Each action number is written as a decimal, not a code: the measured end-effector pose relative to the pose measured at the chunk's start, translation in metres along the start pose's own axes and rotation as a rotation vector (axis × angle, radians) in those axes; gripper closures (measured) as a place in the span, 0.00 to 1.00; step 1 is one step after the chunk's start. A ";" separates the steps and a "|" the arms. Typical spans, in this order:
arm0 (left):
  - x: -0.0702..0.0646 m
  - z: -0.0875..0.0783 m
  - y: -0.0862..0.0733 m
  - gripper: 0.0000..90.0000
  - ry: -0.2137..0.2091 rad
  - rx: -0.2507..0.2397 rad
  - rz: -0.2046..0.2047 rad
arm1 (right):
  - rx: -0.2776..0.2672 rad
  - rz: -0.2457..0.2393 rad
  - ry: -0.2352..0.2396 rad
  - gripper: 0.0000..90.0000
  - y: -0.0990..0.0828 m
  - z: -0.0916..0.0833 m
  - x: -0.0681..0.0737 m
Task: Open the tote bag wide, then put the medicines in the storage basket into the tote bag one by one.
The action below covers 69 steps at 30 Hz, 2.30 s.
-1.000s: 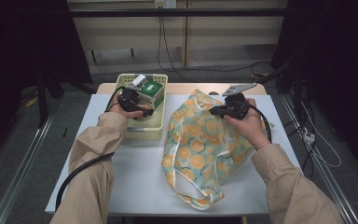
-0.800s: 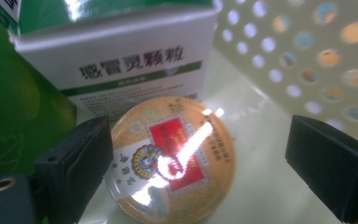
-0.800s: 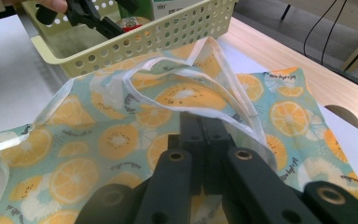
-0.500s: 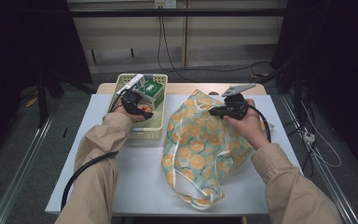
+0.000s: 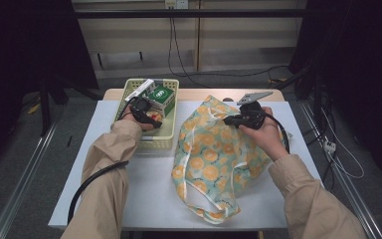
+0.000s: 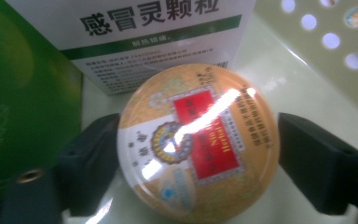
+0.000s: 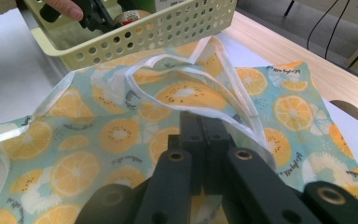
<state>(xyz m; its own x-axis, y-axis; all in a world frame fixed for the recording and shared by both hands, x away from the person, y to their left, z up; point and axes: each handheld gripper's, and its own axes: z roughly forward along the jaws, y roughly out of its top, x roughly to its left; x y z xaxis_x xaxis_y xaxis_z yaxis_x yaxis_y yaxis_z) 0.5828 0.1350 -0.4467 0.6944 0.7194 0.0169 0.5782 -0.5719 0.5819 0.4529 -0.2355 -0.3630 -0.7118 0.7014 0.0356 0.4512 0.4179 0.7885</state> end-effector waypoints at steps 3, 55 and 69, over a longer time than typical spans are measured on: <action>-0.001 -0.002 0.002 0.22 -0.022 -0.002 -0.002 | 0.000 0.003 0.000 1.00 0.000 0.000 0.000; -0.133 -0.123 0.040 0.23 -0.408 -0.238 0.195 | 0.003 0.044 0.013 1.00 -0.009 0.007 0.010; -0.177 -0.105 0.021 0.23 -0.470 -0.208 0.261 | 0.011 0.044 0.002 1.00 -0.010 0.007 0.013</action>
<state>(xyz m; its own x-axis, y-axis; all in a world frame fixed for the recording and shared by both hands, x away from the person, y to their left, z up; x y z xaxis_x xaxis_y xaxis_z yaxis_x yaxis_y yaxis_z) 0.4268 0.0369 -0.3522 0.9461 0.2847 -0.1542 0.2987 -0.5835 0.7552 0.4431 -0.2261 -0.3746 -0.6923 0.7182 0.0708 0.4875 0.3931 0.7796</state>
